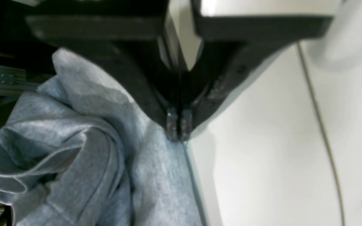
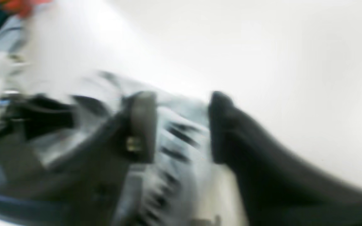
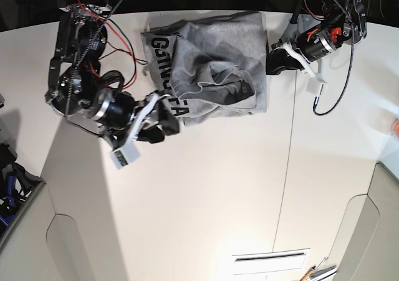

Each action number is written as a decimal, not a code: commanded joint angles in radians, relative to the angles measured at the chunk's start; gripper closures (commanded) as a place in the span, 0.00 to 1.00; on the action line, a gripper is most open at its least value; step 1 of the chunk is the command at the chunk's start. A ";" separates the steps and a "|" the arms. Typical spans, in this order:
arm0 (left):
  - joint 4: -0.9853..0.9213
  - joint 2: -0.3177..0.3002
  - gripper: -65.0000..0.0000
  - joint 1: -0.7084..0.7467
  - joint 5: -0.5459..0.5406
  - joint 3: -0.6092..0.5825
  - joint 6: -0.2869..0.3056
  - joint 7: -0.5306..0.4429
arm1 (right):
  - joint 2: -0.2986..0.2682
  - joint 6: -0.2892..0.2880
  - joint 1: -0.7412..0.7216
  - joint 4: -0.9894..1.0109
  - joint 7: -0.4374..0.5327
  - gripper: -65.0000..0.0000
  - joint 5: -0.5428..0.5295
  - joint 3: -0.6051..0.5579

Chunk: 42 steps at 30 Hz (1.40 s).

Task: Fold the T-shirt properly
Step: 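Fold the collar end over onto the middle with the right gripper, then grasp the edges of the folded bundle with both grippers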

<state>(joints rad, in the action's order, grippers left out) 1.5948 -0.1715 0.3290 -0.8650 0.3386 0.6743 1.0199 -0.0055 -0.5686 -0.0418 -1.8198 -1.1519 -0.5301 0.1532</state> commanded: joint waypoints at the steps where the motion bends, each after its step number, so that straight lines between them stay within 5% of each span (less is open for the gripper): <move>1: 0.004 -0.006 1.00 0.003 0.030 0.000 -0.005 0.019 | -0.013 -0.003 -0.010 -0.019 -0.007 0.87 -0.023 0.034; 2: 0.004 -0.006 1.00 0.003 0.030 0.000 -0.005 0.019 | -0.024 -0.003 -0.008 -0.019 -0.033 1.00 -0.031 0.071; 7: 0.004 -0.006 1.00 0.003 0.025 0.000 -0.005 0.019 | -0.055 0.000 0.053 -0.019 -0.034 1.00 -0.116 0.174; 13: 0.004 -0.006 1.00 0.003 0.013 0.000 -0.005 0.019 | -0.010 0.000 0.129 -0.019 -0.032 1.00 -0.135 0.121; 22: 0.004 -0.006 1.00 0.003 0.013 0.000 -0.005 0.019 | 0.025 0.053 0.163 -0.017 -0.011 1.00 0.018 -0.196; 33: 0.004 -0.006 1.00 0.003 0.013 0.000 -0.005 0.015 | 0.025 0.020 0.172 -0.017 0.004 1.00 -0.066 -0.680; 42: 0.005 -0.017 1.00 0.001 -0.054 0.008 0.024 0.016 | 0.025 0.025 0.152 -0.018 0.004 1.00 0.032 -0.721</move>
<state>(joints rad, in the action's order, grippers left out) 1.5925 -0.1783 0.3294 -0.9230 0.3416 0.6933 1.0286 0.0113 -0.5423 0.1207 -1.8198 -1.1675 -0.4801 -0.5690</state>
